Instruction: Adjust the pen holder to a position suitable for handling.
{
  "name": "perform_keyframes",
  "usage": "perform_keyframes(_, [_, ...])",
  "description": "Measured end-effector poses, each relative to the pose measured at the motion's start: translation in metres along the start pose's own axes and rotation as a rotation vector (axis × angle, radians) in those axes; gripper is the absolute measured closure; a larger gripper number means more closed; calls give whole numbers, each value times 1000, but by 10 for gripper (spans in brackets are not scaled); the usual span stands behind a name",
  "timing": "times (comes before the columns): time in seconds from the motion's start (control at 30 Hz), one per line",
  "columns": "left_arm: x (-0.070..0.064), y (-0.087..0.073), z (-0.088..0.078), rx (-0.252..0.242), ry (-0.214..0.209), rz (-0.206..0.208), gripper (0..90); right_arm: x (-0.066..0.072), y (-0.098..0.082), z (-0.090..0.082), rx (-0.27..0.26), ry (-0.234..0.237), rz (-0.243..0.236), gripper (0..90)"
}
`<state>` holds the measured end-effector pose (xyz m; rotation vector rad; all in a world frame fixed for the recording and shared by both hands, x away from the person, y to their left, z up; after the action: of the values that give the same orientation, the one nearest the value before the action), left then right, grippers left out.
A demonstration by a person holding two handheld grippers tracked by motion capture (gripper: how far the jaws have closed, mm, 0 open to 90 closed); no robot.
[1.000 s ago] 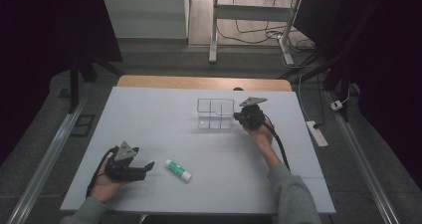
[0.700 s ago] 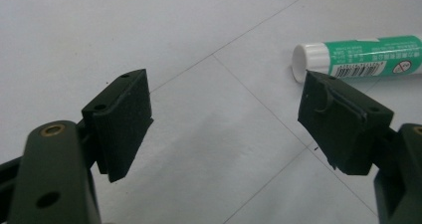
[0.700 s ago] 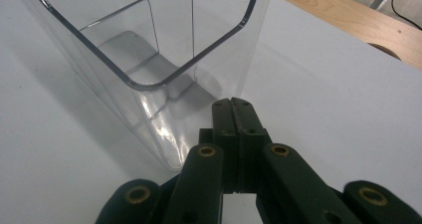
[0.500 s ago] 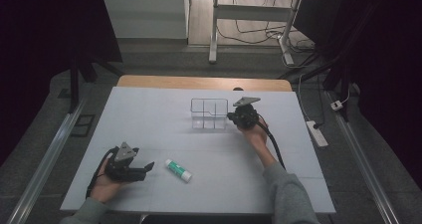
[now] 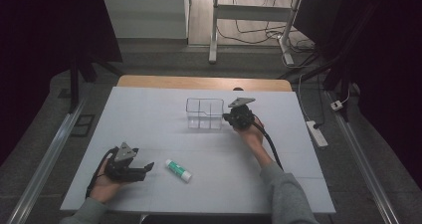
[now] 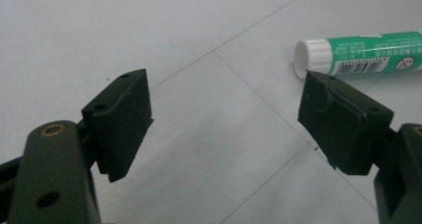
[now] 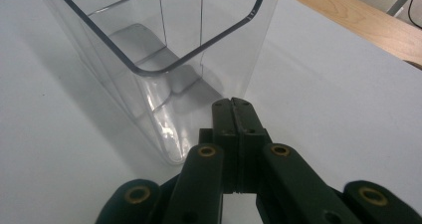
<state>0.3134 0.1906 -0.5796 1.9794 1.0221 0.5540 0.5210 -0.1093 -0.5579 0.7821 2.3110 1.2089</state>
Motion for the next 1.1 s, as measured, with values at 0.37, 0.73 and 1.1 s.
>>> perform_keyframes(0.37, [1, 0, 0, 1, 2, 4, 210, -2, 0, -9, -10, -4, -2, 894])
perform_keyframes(0.73, [0, 1, 1, -3, -5, 9, 210, -14, -16, -63, -56, -33, 32, 893])
perform_keyframes(1.1, [1, 2, 5, -2, -9, 9, 211, -13, -51, -120, -89, -20, 99, 665])
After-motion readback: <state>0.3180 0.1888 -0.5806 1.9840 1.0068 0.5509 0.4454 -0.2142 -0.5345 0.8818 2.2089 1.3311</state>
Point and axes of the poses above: each handheld gripper's, and its own axes: z roughly forward along the jaws, y roughly out of its top, x roughly to its left, the point moved 8 cm from there along z, roughly forward along the jaws, and after that the axes turned 8 degrees about -x, right-handed, at the moved point
